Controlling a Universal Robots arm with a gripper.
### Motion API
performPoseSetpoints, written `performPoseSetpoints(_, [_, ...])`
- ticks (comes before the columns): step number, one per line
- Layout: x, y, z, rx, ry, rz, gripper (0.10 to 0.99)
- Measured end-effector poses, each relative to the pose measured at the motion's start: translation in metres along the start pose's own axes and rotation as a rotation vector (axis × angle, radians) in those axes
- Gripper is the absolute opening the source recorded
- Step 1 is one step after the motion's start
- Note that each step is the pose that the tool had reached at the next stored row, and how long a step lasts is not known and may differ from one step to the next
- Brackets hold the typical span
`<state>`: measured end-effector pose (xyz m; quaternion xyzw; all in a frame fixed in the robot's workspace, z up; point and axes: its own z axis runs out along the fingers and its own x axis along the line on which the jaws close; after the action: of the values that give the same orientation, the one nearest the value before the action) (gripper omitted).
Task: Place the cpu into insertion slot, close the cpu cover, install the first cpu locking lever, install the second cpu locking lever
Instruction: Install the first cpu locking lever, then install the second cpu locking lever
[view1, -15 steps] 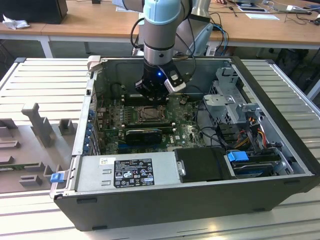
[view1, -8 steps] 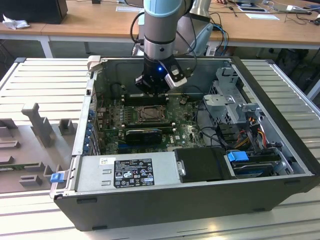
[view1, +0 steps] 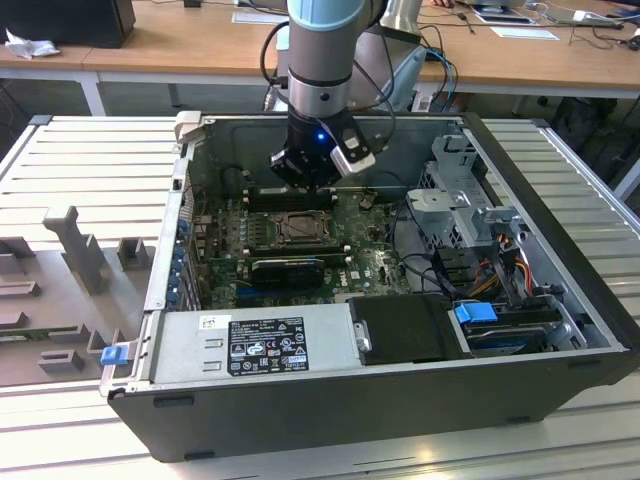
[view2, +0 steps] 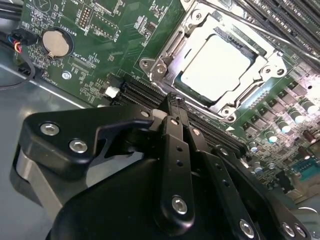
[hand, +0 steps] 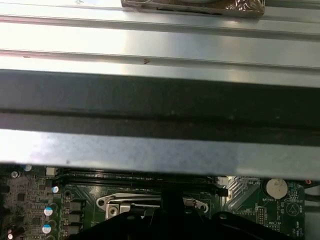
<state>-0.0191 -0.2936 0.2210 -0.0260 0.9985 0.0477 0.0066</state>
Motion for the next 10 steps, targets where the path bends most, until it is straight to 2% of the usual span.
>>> performPoseSetpoints(4, [0.0001,-0.0015,-0.0001,0.0,-0.0001,0.0,0.106])
performPoseSetpoints(10, [0.0004,-0.0075,-0.0007,0.0,-0.0001,0.0,0.106])
